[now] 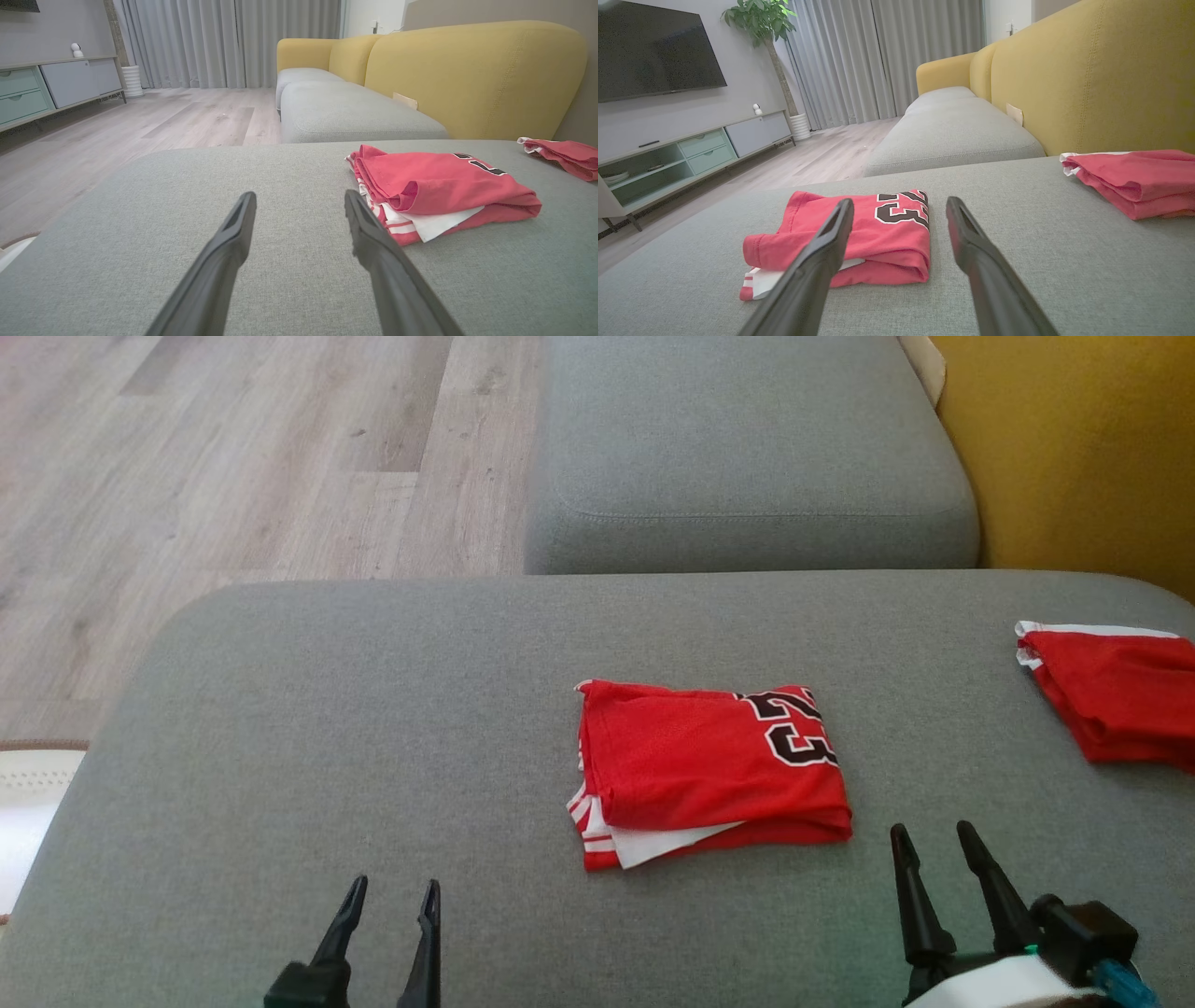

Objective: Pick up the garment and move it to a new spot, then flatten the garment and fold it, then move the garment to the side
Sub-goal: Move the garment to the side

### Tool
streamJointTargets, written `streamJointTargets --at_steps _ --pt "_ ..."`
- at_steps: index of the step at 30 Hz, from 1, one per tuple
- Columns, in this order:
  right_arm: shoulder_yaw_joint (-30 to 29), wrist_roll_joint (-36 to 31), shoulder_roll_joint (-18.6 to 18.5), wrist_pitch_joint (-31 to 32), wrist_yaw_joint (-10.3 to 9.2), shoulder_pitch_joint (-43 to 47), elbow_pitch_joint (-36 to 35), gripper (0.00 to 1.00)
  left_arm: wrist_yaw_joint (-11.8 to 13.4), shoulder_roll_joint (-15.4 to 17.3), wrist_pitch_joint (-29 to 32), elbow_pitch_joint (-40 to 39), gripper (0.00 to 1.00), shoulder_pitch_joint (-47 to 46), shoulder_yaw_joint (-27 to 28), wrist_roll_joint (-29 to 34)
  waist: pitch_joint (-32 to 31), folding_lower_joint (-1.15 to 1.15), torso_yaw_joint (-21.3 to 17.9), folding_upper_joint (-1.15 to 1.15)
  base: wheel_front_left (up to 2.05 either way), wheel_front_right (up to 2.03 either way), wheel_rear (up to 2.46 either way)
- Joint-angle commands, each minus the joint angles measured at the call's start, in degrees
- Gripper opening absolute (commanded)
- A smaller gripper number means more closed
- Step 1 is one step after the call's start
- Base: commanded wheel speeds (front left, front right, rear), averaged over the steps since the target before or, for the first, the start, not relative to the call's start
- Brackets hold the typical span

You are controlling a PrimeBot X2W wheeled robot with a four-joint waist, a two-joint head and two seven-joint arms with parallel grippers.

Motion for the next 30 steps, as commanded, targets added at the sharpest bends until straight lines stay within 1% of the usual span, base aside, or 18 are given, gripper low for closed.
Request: streamJointTargets --at_steps 1,18,30 --pt "1.1 0.1 -0.3 -0.8 -0.05 -1.5 -1.6 1.0 -0.2 -0.6 -0.7 -1.6 1.0 -3.6 1.8 0.3 0.0 0.0 0.0 0.0 0.0 0.0 0.0" --pt "1.8 0.5 -0.7 -0.8 -0.05 -2.3 -1.8 1.0 -0.1 -0.7 -0.7 -1.3 1.0 -4.5 2.0 0.3 1.3 0.0 -0.6 0.0 0.0 0.0 0.0" --pt "0.9 -0.3 -1.1 -0.8 -0.05 -1.8 -2.6 1.0 -0.4 -0.7 -0.7 -1.1 1.0 -6.0 0.6 0.5 3.0 0.0 0.6 0.0 0.0 0.0 0.0"
